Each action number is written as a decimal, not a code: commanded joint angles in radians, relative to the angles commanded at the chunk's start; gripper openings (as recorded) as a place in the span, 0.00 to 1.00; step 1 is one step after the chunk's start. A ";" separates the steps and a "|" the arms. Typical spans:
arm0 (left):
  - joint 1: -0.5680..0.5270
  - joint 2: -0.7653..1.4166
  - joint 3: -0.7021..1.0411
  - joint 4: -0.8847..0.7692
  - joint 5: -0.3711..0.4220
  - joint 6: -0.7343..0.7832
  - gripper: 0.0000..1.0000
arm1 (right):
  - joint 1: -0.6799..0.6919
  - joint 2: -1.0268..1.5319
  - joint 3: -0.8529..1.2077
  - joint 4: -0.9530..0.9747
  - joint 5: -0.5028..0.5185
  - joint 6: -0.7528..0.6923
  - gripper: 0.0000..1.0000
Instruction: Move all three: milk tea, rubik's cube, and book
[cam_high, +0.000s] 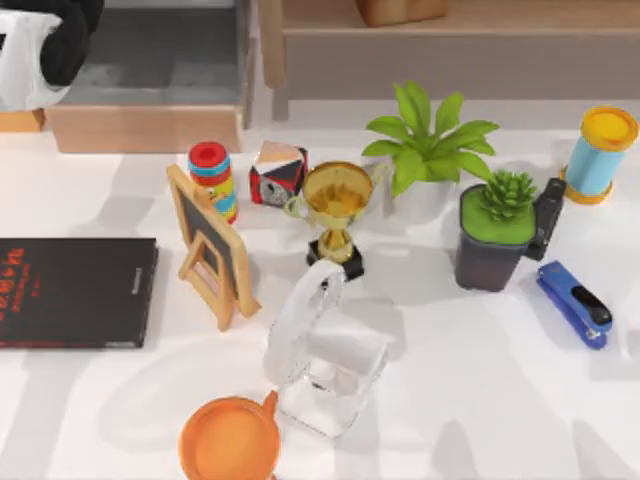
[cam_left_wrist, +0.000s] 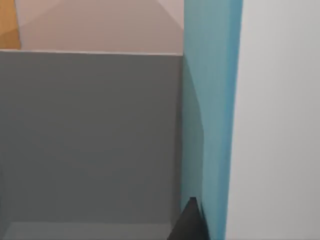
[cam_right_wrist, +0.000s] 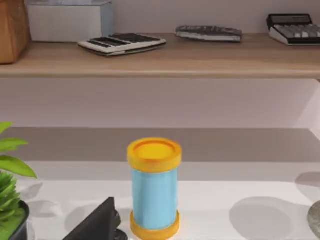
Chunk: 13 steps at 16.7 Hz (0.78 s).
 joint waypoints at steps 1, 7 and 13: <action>0.000 0.000 0.000 0.000 0.000 0.000 0.00 | 0.000 0.000 0.000 0.000 0.000 0.000 1.00; -0.004 -0.018 -0.010 -0.007 -0.002 0.001 0.00 | 0.000 0.000 0.000 0.000 0.000 0.000 1.00; -0.007 -0.050 -0.028 -0.021 -0.005 0.002 0.00 | 0.000 0.000 0.000 0.000 0.000 0.000 1.00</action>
